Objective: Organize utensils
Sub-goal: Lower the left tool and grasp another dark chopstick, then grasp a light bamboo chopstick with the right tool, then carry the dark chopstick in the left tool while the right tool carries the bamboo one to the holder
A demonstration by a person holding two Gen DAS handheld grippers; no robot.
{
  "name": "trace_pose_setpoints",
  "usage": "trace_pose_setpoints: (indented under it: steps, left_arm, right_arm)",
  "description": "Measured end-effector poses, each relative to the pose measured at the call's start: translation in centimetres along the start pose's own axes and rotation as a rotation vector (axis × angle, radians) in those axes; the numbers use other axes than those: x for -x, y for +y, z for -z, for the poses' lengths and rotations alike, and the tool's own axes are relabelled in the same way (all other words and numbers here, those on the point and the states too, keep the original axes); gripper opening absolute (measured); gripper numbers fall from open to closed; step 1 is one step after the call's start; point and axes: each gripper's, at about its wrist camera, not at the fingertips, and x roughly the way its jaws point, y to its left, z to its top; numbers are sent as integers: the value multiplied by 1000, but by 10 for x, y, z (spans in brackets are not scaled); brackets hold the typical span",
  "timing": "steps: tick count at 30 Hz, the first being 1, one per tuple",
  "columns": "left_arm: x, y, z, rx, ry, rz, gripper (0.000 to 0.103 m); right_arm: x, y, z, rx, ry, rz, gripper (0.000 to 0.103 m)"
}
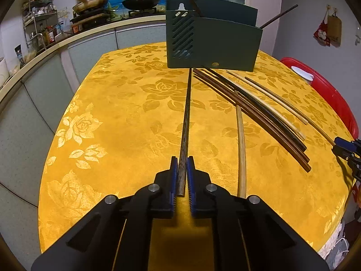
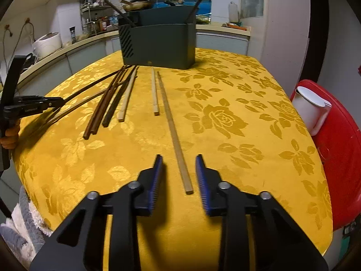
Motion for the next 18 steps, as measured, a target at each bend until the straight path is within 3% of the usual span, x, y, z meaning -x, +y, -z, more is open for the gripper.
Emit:
trace_pose_setpoints:
  steps: [4, 12, 18]
  left_arm:
    - [0, -4, 1, -18, -5, -9, 7]
    - [12, -6, -3, -14, -35, -10, 7]
    - [46, 0, -16, 7, -119, -28, 7]
  right_arm:
    - [-1, -1, -1, -8, -2, -8, 10]
    - [3, -4, -6, -18, 15, -14, 7]
    - [32, -3, -23, -26, -68, -10, 7]
